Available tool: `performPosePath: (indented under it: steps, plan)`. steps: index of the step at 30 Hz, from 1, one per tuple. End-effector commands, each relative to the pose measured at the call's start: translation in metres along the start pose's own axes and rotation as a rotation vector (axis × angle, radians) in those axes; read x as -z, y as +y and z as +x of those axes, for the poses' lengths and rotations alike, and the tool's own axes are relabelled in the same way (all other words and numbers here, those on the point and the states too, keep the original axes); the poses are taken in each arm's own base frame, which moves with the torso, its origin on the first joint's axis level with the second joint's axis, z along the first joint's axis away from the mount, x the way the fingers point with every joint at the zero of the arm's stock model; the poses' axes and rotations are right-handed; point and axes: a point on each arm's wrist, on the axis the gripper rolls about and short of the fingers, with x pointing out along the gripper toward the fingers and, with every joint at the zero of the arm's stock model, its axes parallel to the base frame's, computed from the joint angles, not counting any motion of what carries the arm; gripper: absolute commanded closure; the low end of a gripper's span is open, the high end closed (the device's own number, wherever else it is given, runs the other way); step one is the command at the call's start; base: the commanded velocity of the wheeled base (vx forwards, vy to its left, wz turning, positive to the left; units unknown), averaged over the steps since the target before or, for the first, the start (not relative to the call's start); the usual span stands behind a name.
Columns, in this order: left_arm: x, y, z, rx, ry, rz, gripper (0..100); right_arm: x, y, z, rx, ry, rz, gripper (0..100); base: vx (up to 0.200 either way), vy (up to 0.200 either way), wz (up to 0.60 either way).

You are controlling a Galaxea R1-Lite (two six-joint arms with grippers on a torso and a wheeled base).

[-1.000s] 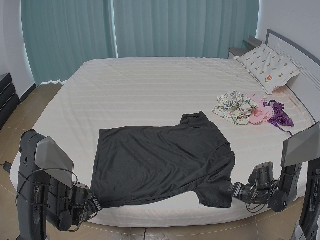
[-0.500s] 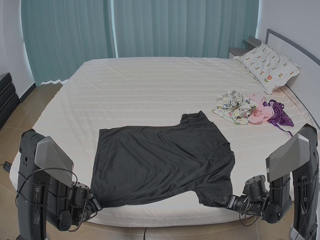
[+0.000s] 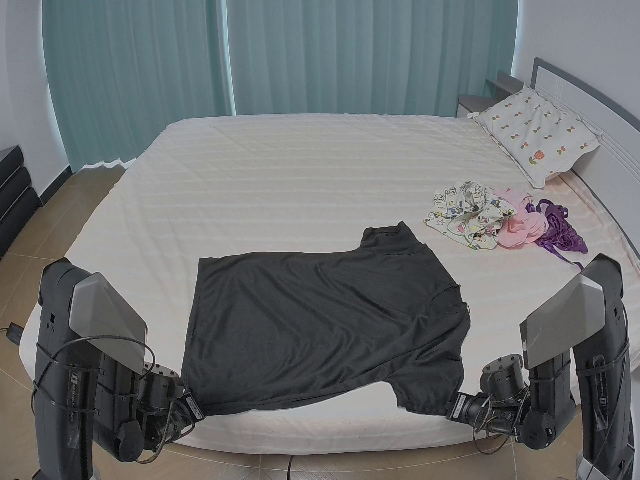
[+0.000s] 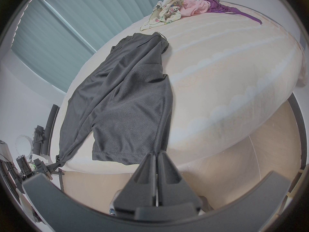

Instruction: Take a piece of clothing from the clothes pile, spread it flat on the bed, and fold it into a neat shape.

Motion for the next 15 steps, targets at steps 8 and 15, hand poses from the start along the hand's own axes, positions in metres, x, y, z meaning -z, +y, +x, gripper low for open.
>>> performPosePath:
  steps: [8,15]
  plan:
    - [-0.004,0.0,-0.004,0.018,-0.032,-0.007,100,-0.009,-0.016,-0.04,-0.006,-0.019,0.058,100,0.0,0.0,0.0]
    - [-0.02,-0.003,-0.02,0.058,-0.113,-0.026,100,-0.03,-0.017,-0.066,-0.007,-0.069,0.104,100,0.0,0.0,0.0]
